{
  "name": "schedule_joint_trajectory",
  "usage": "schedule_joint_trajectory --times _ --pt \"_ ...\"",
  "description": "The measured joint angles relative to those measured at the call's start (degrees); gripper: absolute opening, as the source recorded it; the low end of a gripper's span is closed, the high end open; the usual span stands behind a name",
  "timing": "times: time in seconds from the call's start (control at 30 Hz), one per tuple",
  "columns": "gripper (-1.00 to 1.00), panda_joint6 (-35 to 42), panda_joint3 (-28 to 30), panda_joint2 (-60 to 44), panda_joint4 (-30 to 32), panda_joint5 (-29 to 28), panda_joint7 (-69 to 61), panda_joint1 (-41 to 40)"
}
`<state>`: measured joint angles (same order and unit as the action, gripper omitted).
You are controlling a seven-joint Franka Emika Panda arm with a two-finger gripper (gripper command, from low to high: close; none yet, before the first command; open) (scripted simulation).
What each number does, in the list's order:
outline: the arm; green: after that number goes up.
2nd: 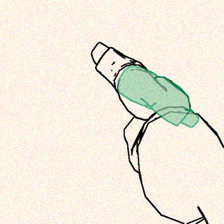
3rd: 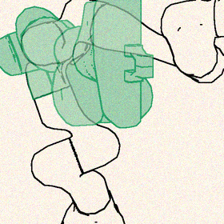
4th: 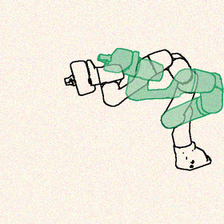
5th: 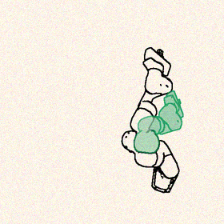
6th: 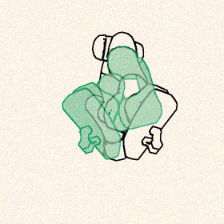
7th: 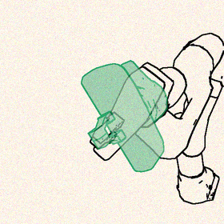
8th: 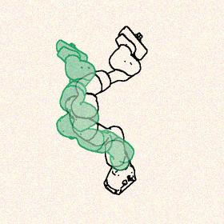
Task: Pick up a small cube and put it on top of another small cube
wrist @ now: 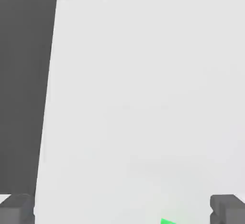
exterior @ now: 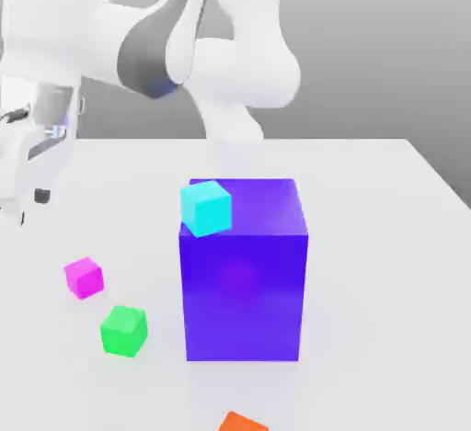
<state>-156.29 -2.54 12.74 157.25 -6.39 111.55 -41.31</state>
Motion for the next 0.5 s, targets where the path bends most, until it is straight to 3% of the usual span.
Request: schedule_joint_trajectory --times 0.17,0.3,0.5 --pt "0.0 -4.7 2.1 -6.0 4.8 1.0 10.7 -5.2" --pt "0.0 -8.5 4.3 -10.6 8.6 4.9 17.0 -8.6" --pt "0.0 -15.7 3.0 -19.4 7.7 7.9 17.3 -9.5"
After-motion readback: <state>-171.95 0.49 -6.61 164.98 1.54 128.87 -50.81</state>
